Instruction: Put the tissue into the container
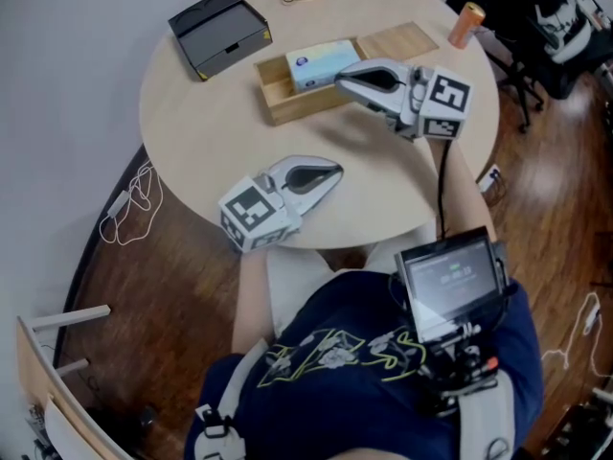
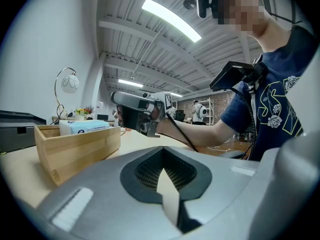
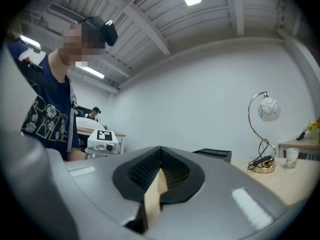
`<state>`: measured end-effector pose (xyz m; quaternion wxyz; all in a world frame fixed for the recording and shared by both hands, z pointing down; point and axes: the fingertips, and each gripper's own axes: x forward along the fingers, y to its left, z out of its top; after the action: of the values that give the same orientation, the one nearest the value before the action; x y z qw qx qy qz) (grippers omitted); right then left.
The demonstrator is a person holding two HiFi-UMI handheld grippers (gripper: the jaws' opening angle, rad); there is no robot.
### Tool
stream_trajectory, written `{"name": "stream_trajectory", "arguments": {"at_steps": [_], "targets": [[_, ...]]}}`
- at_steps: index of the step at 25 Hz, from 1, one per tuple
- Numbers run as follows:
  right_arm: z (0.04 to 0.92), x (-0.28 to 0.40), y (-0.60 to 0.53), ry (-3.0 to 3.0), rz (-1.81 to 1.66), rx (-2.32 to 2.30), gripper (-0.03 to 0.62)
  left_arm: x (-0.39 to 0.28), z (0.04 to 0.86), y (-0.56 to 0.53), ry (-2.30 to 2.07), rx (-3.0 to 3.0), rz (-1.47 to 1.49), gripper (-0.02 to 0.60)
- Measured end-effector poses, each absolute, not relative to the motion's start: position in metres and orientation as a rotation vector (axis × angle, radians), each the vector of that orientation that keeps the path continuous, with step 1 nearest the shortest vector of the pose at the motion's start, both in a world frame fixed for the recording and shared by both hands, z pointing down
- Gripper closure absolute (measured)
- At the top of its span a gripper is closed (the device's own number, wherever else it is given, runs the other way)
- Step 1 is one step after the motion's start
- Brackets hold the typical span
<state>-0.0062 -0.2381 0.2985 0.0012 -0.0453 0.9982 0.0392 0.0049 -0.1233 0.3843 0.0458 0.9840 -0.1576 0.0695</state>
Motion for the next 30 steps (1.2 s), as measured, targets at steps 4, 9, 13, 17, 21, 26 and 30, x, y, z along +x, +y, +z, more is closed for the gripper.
{"name": "stream_trajectory", "arguments": {"at_steps": [4,9,13,17,21,26,30], "targets": [[0.286,0.005,-0.217,3.011,-0.046,-0.024,0.580,0.005,0.387,-0.123,-0.474,3.004,0.202,0.578],[0.298,0.013,-0.199,3.029,-0.054,-0.024,0.580,0.002,0.390,-0.125,-0.505,2.998,0.228,0.578],[0.312,0.019,-0.190,3.035,-0.113,-0.051,0.580,0.004,0.386,-0.124,-0.489,3.001,0.225,0.578],[0.335,0.018,-0.182,3.076,-0.147,-0.027,0.580,0.005,0.384,-0.123,-0.468,3.010,0.223,0.578],[0.354,0.016,-0.175,3.091,-0.187,-0.016,0.580,0.005,0.385,-0.123,-0.473,3.007,0.215,0.578],[0.391,0.005,-0.167,3.292,-0.124,-0.043,0.580,0.002,0.388,-0.125,-0.509,2.995,0.238,0.578],[0.391,0.006,-0.178,3.290,-0.121,-0.200,0.580,0.003,0.387,-0.124,-0.496,2.996,0.220,0.578]]}}
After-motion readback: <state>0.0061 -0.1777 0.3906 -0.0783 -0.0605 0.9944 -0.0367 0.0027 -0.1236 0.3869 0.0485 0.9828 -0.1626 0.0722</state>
